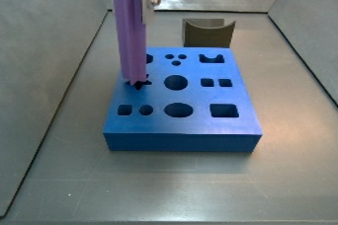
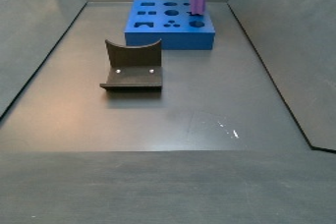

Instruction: Insert the star object.

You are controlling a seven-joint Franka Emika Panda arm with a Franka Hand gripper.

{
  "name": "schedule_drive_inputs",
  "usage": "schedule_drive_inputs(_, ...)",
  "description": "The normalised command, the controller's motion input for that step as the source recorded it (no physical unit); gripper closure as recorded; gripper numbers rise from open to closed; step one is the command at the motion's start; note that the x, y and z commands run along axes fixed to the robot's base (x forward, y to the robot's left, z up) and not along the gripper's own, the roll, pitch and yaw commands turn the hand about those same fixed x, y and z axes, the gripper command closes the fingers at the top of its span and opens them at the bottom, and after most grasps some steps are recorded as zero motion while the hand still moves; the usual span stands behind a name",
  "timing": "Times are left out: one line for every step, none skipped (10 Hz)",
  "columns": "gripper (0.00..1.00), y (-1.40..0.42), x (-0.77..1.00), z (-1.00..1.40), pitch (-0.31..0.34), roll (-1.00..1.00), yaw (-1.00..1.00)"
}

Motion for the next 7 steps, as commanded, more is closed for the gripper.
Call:
schedule_drive_inputs(1.0, -0.01, 0.11, -0.26, 0.114, 0.21, 0.27)
schedule_drive_inputs(1.0, -0.03, 0.14, -0.25, 0.126, 0.2, 0.24)
schedule_drive_inputs(1.0, -0.04, 0.3, -0.26, 0.181, 0.18, 0.19)
schedule_drive_inputs(1.0, -0.07, 0.37, -0.26, 0.199, 0.17, 0.18)
schedule_drive_inputs(1.0, -0.11, 0.37, -0.26, 0.183, 0.14, 0.16)
schedule_drive_inputs(1.0, -0.13, 0.4, -0.26, 0.181, 0.12, 0.17)
schedule_drive_inputs(1.0, -0.14, 0.43, -0.29, 0.197, 0.13, 0.23)
